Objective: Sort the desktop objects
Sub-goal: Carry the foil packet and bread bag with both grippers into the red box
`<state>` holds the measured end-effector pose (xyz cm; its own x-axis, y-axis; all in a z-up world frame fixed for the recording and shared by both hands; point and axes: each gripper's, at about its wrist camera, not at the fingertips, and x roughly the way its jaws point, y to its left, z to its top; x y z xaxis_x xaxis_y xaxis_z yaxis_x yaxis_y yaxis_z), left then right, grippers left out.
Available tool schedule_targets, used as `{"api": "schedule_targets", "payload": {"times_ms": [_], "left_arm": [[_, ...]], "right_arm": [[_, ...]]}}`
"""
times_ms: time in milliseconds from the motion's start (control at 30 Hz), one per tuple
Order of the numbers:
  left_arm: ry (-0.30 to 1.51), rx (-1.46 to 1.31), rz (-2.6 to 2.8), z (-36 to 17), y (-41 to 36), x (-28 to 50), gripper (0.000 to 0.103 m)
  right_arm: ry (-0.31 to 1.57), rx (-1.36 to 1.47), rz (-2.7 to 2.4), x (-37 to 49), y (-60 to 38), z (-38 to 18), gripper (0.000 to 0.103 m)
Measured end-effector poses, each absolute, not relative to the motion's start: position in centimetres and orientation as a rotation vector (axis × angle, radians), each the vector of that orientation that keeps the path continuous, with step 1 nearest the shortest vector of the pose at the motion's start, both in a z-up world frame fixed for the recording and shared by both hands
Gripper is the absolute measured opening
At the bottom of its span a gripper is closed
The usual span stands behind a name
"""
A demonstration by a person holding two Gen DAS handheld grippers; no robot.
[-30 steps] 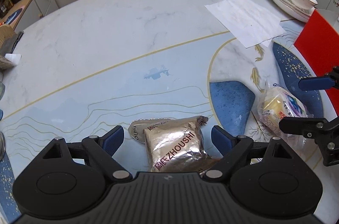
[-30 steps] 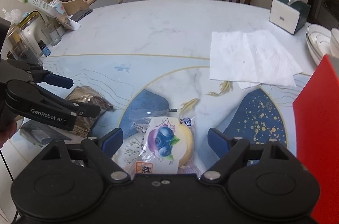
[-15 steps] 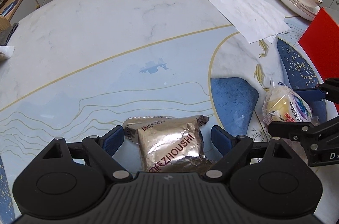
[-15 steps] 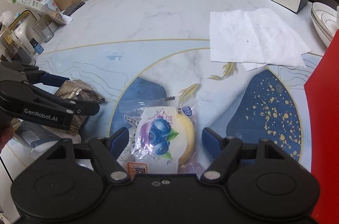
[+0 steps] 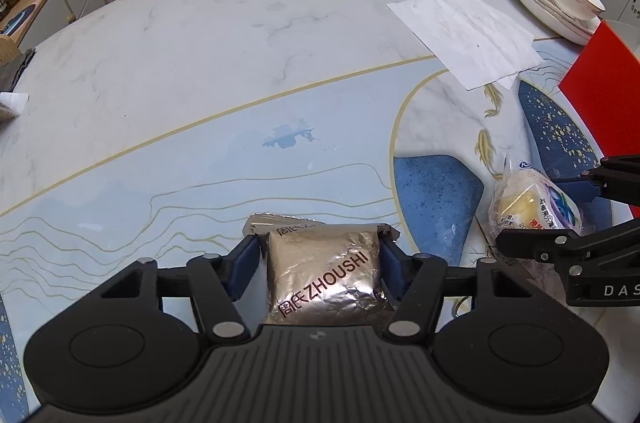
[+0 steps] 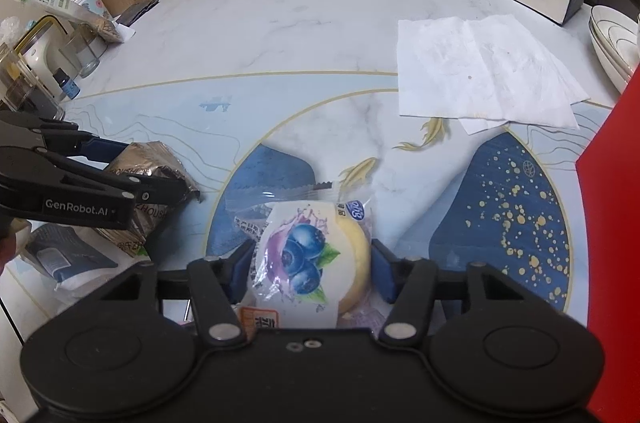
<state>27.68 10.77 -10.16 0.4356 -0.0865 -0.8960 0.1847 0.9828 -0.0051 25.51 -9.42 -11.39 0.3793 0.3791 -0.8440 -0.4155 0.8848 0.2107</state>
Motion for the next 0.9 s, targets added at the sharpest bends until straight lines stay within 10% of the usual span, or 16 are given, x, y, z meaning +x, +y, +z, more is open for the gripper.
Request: {"api": "schedule_targets", "payload": {"times_ms": [900], "left_arm": [[0.953,0.031,-0.197,-3.4,9.1,23.4,0.059]], "right_arm": [[0.955,-0.041,0.507,22.9,-13.3,-5.3,0.053]]}}
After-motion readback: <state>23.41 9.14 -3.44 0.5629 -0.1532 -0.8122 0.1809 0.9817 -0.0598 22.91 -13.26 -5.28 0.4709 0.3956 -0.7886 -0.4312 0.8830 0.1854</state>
